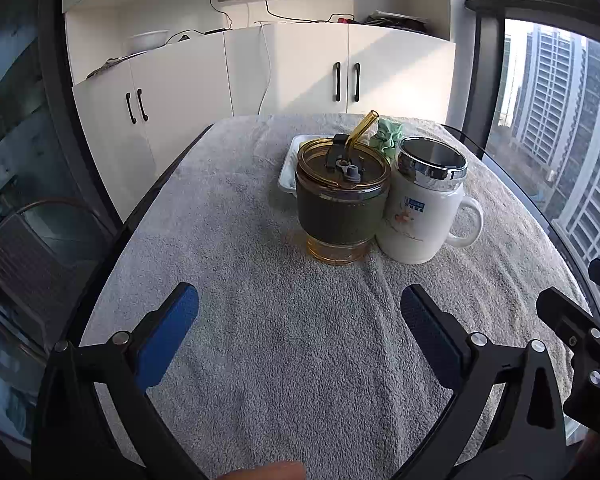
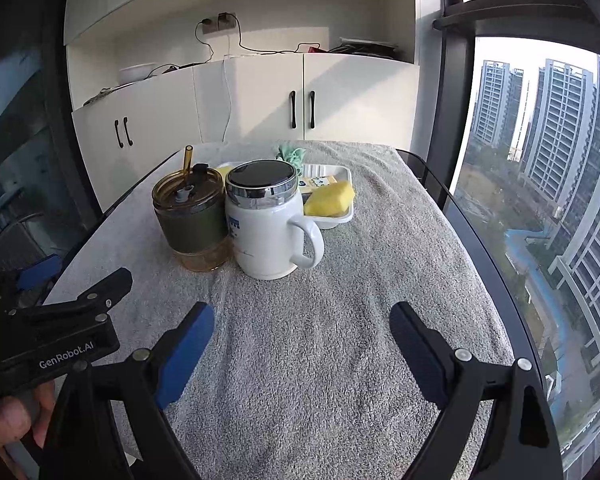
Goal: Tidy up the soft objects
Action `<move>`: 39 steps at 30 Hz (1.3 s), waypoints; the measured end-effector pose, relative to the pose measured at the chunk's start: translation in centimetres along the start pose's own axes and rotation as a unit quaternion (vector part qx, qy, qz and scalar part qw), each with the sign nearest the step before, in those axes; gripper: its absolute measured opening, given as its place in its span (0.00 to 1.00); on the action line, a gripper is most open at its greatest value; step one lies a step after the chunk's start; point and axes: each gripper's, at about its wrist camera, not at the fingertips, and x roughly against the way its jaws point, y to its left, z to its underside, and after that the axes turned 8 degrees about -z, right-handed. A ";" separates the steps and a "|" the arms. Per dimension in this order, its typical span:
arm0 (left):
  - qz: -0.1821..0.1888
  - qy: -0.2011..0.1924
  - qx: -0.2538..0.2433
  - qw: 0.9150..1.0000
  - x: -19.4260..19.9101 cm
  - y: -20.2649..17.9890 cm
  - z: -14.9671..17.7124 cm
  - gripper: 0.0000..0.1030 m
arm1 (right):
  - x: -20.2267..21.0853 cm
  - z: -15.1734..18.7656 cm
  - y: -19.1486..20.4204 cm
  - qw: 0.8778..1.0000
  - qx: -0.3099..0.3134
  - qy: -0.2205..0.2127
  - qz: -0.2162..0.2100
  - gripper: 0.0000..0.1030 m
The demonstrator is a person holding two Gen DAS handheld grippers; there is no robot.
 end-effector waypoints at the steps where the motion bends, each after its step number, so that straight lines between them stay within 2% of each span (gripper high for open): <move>1: 0.001 0.000 -0.001 1.000 0.0 0.0 0.0 1.00 | 0.0 0.0 0.0 1.000 0.000 0.000 0.000 0.89; 39: 0.011 0.002 0.000 1.000 0.2 -0.1 -0.1 1.00 | -0.2 0.3 0.0 1.000 0.000 0.001 0.002 0.89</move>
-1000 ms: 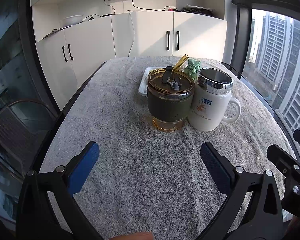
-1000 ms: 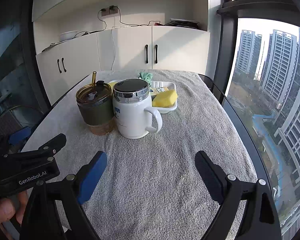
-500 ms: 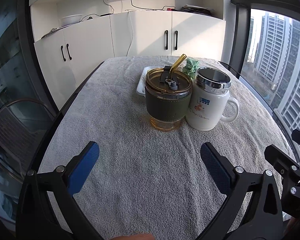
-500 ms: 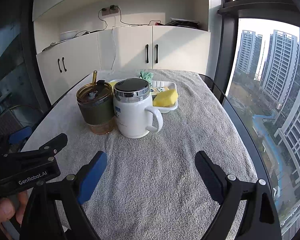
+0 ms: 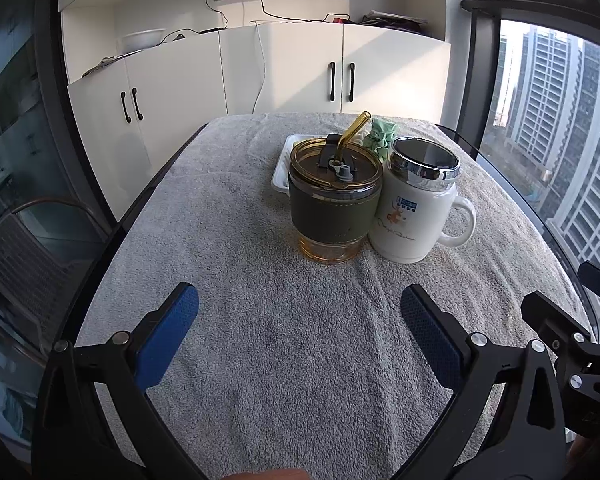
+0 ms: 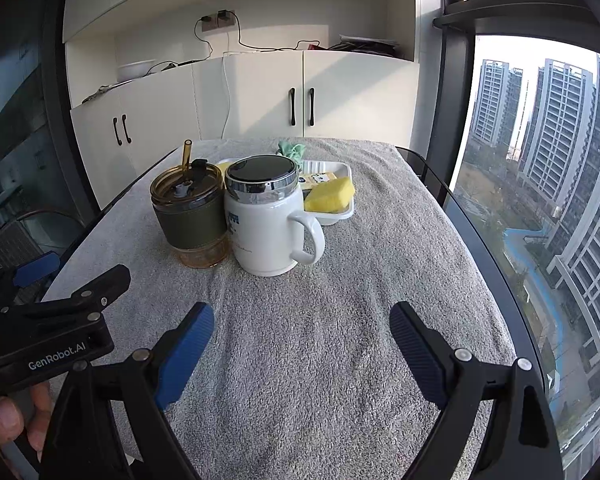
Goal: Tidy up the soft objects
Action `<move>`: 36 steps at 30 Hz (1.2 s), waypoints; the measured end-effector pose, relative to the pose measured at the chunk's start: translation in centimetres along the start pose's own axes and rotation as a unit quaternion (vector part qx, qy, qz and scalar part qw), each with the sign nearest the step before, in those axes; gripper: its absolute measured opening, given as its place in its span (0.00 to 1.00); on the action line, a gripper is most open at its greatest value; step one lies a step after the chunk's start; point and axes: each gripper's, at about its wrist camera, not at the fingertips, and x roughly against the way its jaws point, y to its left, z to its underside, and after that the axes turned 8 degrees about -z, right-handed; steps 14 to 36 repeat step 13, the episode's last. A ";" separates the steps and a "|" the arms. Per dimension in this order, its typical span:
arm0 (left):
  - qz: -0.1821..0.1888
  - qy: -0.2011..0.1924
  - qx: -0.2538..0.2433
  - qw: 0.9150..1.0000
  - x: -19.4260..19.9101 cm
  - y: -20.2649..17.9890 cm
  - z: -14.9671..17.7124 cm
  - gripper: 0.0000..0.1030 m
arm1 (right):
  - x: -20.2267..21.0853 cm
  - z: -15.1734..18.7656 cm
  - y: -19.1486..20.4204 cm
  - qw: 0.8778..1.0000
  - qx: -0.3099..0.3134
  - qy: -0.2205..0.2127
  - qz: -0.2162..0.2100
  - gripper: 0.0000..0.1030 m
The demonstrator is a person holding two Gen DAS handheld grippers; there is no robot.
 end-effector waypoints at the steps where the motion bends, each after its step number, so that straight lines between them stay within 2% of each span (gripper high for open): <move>1: 0.000 0.000 0.000 1.000 0.0 0.0 0.0 1.00 | 0.0 0.0 0.0 1.000 0.000 -0.001 0.000 0.89; 36: 0.006 -0.009 0.003 1.000 0.3 0.0 0.0 1.00 | 0.0 0.0 0.0 1.000 0.001 0.000 0.000 0.89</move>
